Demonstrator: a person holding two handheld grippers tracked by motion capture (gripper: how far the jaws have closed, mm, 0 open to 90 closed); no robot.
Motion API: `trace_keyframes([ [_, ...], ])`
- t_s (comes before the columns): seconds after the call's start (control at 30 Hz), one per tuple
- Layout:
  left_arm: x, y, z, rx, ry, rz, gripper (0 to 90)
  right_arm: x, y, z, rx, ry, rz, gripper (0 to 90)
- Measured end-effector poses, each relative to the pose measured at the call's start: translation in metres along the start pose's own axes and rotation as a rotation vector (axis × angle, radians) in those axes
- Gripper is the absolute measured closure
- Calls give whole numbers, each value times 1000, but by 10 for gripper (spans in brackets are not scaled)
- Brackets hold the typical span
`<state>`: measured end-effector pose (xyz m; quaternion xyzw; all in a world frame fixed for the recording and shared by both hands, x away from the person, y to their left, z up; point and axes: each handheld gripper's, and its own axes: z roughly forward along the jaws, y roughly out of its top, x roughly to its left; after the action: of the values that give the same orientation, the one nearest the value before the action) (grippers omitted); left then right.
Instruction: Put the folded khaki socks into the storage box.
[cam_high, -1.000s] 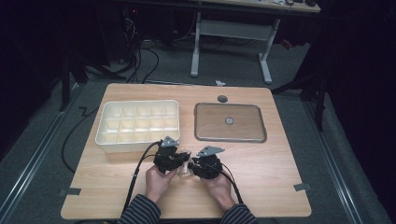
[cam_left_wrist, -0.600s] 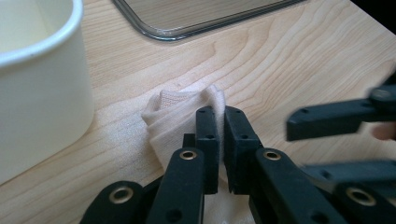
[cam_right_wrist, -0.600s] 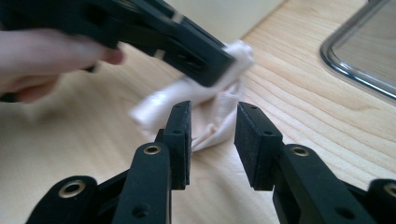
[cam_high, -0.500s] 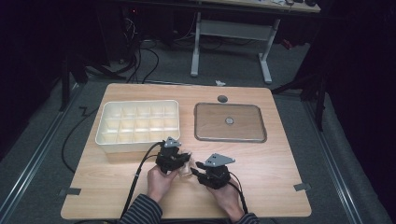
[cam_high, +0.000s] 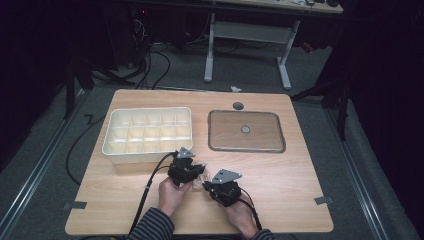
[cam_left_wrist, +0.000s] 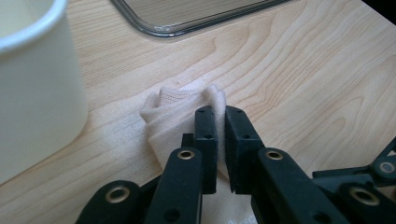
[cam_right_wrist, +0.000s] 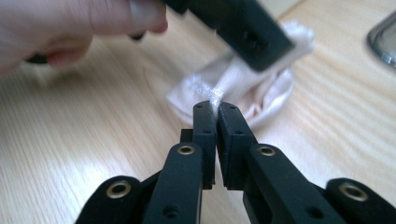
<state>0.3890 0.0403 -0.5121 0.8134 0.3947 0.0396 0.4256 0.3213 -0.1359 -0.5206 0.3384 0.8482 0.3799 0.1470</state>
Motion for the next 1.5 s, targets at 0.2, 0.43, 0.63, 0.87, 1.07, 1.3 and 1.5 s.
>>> trace_keyframes([
  [0.2, -1, -2, 6, 2, 4, 13, 840, -4, -6, 1, 24, 7, 1, 877],
  [0.43, -5, -1, 2, -14, 7, 38, 693, -5, -6, 4, 14, 20, 24, 874],
  [0.63, -10, -1, -11, -48, 43, 71, 574, -6, -6, 4, 13, 22, 30, 870],
  [0.87, -10, -16, -22, -41, 123, 56, 481, -6, -6, 3, 8, 23, 37, 863],
  [1.07, -11, -30, -19, -31, 122, 21, 452, -5, -5, 3, 6, 17, 33, 832],
  [1.3, -16, -33, -13, -34, 134, 26, 469, -12, 2, -9, -54, -27, 69, 734],
  [1.5, -17, -33, -11, -40, 141, 36, 472, -16, 24, -8, -80, -37, 34, 802],
])
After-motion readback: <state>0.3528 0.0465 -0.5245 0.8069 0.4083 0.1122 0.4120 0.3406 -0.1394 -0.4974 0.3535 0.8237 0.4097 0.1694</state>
